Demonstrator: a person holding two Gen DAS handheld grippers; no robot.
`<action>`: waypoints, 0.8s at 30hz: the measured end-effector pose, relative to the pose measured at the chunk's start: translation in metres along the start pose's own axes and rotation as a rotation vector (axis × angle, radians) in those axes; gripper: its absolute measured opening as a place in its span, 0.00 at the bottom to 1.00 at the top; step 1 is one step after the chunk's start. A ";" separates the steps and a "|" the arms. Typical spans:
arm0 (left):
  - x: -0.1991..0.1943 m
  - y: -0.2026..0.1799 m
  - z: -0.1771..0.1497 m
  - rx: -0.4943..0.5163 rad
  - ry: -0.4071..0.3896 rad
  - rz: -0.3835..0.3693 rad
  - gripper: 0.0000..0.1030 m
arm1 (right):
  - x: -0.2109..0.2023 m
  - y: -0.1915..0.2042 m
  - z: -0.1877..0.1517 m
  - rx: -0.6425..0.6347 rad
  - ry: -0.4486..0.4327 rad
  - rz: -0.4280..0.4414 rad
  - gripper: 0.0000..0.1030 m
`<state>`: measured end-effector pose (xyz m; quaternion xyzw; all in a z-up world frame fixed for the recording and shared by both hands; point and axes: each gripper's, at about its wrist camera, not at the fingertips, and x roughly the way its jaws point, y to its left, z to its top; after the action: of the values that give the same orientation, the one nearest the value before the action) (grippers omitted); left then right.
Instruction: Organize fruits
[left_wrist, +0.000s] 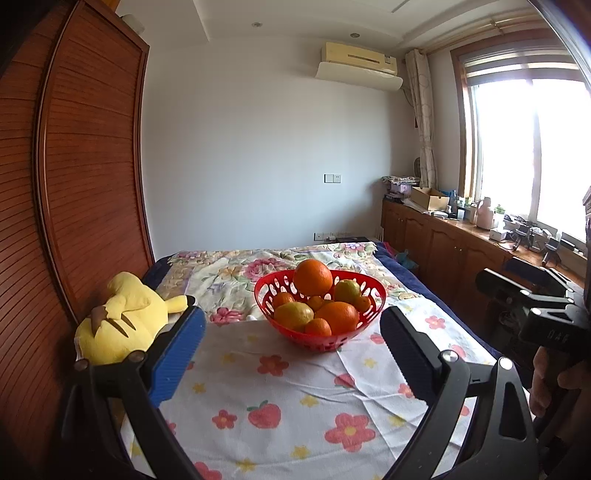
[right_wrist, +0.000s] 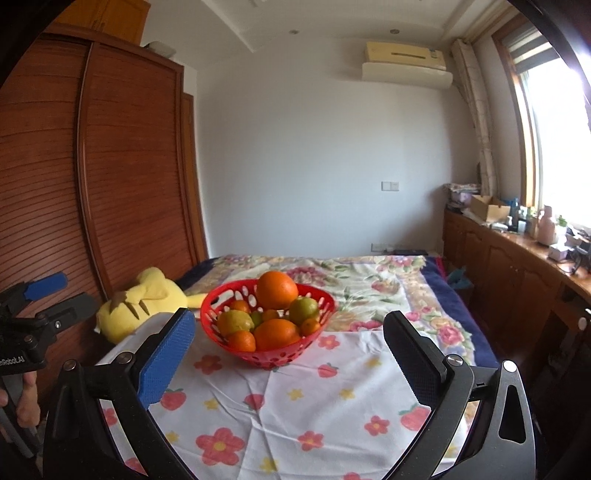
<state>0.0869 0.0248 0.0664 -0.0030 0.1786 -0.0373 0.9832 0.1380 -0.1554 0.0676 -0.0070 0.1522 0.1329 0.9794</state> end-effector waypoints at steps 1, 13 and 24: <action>-0.002 0.000 -0.002 0.000 0.000 0.006 0.94 | -0.003 0.000 0.000 -0.001 -0.001 -0.006 1.00; -0.020 -0.002 -0.019 0.003 0.022 0.017 0.94 | -0.036 0.000 -0.011 0.001 -0.009 -0.033 1.00; -0.026 -0.001 -0.030 0.008 0.034 0.030 0.94 | -0.035 0.006 -0.027 -0.006 0.003 -0.033 1.00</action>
<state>0.0522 0.0264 0.0471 0.0041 0.1950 -0.0235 0.9805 0.0961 -0.1603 0.0525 -0.0129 0.1533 0.1170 0.9811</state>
